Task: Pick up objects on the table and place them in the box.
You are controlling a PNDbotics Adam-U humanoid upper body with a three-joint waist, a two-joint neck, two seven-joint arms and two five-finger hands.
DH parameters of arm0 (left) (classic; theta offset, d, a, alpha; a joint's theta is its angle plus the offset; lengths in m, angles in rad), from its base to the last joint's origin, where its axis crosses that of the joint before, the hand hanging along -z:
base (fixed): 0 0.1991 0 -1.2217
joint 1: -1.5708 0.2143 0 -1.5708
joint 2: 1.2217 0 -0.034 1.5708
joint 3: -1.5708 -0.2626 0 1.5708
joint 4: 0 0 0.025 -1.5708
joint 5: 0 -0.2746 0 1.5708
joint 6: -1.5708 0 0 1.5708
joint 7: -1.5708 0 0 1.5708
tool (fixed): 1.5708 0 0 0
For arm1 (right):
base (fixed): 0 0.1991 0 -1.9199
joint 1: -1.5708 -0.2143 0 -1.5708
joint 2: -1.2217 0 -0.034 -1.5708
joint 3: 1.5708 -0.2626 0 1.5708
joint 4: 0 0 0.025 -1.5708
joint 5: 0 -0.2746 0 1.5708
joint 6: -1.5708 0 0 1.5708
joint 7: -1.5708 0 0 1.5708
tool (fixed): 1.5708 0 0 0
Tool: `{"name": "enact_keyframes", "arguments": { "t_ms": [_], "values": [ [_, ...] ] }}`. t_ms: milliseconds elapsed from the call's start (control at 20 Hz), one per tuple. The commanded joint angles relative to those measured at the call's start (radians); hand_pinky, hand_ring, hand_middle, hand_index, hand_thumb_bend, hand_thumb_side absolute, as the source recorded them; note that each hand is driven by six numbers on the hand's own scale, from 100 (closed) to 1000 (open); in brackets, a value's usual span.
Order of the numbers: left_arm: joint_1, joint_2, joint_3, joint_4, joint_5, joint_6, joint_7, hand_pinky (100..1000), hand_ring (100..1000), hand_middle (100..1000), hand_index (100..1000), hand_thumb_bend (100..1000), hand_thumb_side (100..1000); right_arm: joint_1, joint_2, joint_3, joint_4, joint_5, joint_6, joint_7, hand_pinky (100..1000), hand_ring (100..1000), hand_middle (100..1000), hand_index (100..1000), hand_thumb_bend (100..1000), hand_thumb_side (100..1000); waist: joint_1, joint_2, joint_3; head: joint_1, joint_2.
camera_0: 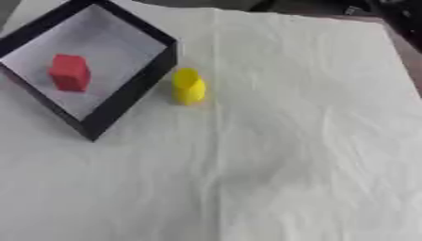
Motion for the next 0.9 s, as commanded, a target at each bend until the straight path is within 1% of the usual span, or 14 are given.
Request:
{"name": "enact_keyframes", "arguments": {
  "t_ms": [50,100,300,350,550,800,900],
  "values": [
    [-0.028,0.019,0.007,-0.016,0.004,-0.017,-0.001,921,689,875,812,241,456,-0.043,-0.051,0.007,0.031,-0.025,-0.001,0.006,902,543,465,674,100,100,0.006,-0.036,0.02,-0.023,-0.002],
    [-0.036,0.018,0.01,-0.016,0.004,-0.022,-0.001,913,696,871,813,260,422,-0.055,-0.051,0.01,0.031,-0.031,-0.006,0.006,904,527,461,668,100,100,0.01,-0.032,0.031,-0.033,-0.002],
    [-0.066,0.006,0.007,-0.016,0.006,-0.048,-0.007,910,700,872,814,264,408,-0.117,-0.055,0.053,0.012,-0.009,-0.025,-0.005,905,536,466,668,100,100,0.011,-0.021,0.114,-0.091,-0.002],
    [-0.071,0.005,0.005,-0.016,0.007,-0.05,-0.008,910,700,872,814,264,408,-0.125,-0.055,0.061,0.01,0.001,-0.027,-0.008,905,536,466,668,100,100,0.011,-0.019,0.128,-0.101,-0.002],
    [-0.085,0.005,0.005,-0.016,0.008,-0.058,-0.01,908,702,869,815,271,398,-0.176,-0.026,0.102,0.002,0.035,-0.03,0.004,905,539,467,668,100,100,0.014,-0.014,0.14,-0.118,-0.002],
    [-0.094,0.004,0.002,-0.016,0.015,-0.053,-0.012,912,700,872,814,263,411,-0.243,0.046,0.171,0.002,0.097,-0.027,0.053,904,539,467,668,100,100,0.016,-0.004,0.14,-0.138,-0.002],
    [-0.097,0.003,0.0,-0.016,0.017,-0.051,-0.014,913,699,872,814,261,412,-0.261,0.072,0.19,0.007,0.126,-0.028,0.071,903,540,467,667,100,100,0.014,-0.002,0.14,-0.143,-0.002]
  ]
}}
